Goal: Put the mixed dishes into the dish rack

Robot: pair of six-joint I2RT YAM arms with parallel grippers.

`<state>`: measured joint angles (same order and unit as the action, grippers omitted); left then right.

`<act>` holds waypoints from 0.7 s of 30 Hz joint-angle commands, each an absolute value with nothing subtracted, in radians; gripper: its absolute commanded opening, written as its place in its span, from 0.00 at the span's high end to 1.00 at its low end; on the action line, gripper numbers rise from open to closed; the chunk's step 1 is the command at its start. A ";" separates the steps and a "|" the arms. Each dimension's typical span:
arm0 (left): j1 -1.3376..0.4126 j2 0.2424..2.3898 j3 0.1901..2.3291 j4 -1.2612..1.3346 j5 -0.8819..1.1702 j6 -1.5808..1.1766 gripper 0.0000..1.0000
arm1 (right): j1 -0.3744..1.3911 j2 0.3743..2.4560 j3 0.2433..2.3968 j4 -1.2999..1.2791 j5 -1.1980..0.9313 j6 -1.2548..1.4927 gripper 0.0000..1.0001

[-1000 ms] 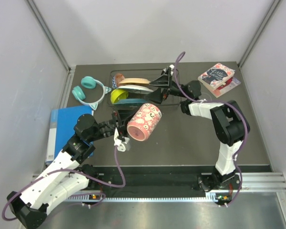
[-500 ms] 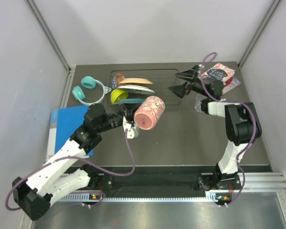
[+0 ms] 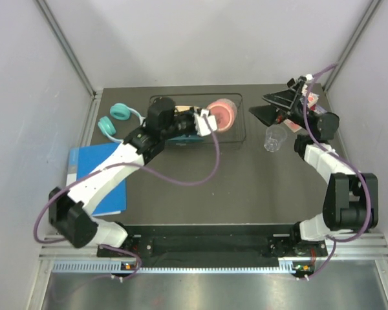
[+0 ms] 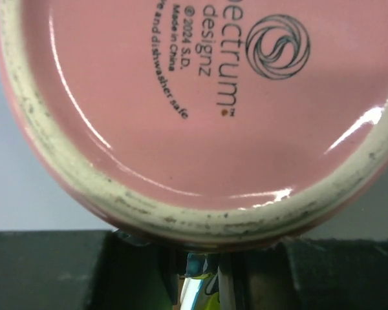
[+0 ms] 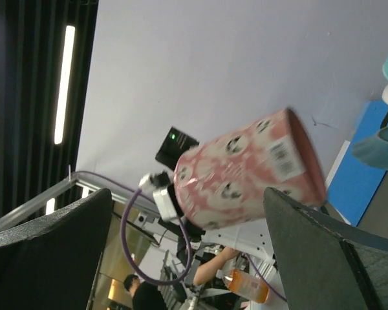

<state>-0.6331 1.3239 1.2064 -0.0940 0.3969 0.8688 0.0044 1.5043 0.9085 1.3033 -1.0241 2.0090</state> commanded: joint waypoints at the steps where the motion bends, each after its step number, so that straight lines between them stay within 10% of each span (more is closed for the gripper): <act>1: -0.632 1.460 1.449 -0.109 0.316 0.707 1.00 | 0.008 1.387 0.849 1.726 -1.065 2.047 0.00; 21: -0.632 2.023 2.212 -0.526 0.144 0.373 1.00 | -0.051 0.950 0.532 1.576 -1.072 1.859 0.00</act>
<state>-0.6331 1.9907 2.0800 -0.5854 0.1509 0.4873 -0.0422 1.0080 0.5735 1.3159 -1.0576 1.9316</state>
